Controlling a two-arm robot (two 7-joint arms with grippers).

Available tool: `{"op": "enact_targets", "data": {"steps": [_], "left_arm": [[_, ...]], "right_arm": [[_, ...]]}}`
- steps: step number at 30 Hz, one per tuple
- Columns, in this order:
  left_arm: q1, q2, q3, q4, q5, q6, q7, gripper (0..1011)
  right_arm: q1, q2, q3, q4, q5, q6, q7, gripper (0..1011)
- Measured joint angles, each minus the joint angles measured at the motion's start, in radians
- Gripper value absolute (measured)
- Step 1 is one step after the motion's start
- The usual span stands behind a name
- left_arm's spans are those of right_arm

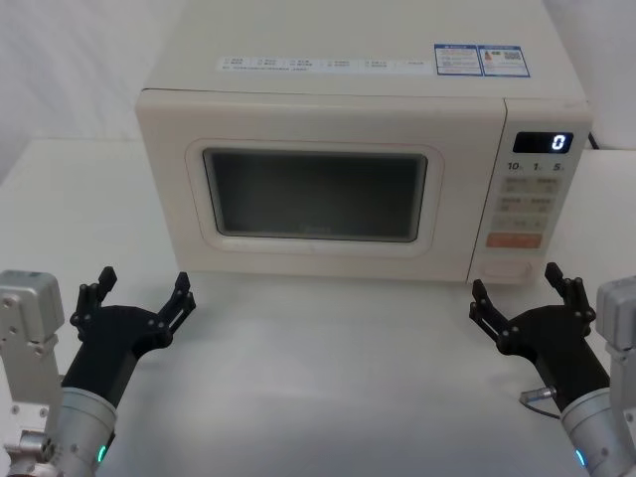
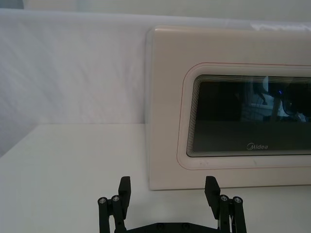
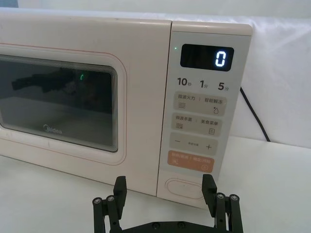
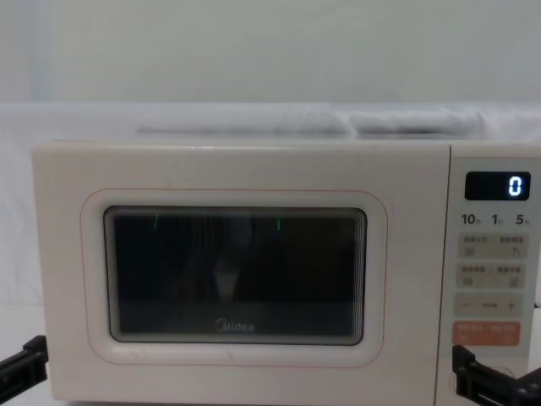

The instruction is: Press the button to open the microwave door with one hand; close the microwave door with the other hand.

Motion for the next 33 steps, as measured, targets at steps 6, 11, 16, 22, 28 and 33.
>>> {"op": "enact_targets", "data": {"steps": [6, 11, 16, 22, 28, 33], "left_arm": [[0.000, 0.000, 0.000, 0.000, 0.000, 0.000, 0.000, 1001], [0.000, 0.000, 0.000, 0.000, 0.000, 0.000, 0.000, 1001], [0.000, 0.000, 0.000, 0.000, 0.000, 0.000, 0.000, 1001], [0.000, 0.000, 0.000, 0.000, 0.000, 0.000, 0.000, 1001], [0.000, 0.000, 0.000, 0.000, 0.000, 0.000, 0.000, 1001], [0.000, 0.000, 0.000, 0.000, 0.000, 0.000, 0.000, 1001]], "right_arm": [[0.000, 0.000, 0.000, 0.000, 0.000, 0.000, 0.000, 1002], [0.000, 0.000, 0.000, 0.000, 0.000, 0.000, 0.000, 1002], [0.000, 0.000, 0.000, 0.000, 0.000, 0.000, 0.000, 1002], [0.000, 0.000, 0.000, 0.000, 0.000, 0.000, 0.000, 1002], [0.000, 0.000, 0.000, 0.000, 0.000, 0.000, 0.000, 1002], [0.000, 0.000, 0.000, 0.000, 0.000, 0.000, 0.000, 1002]]}}
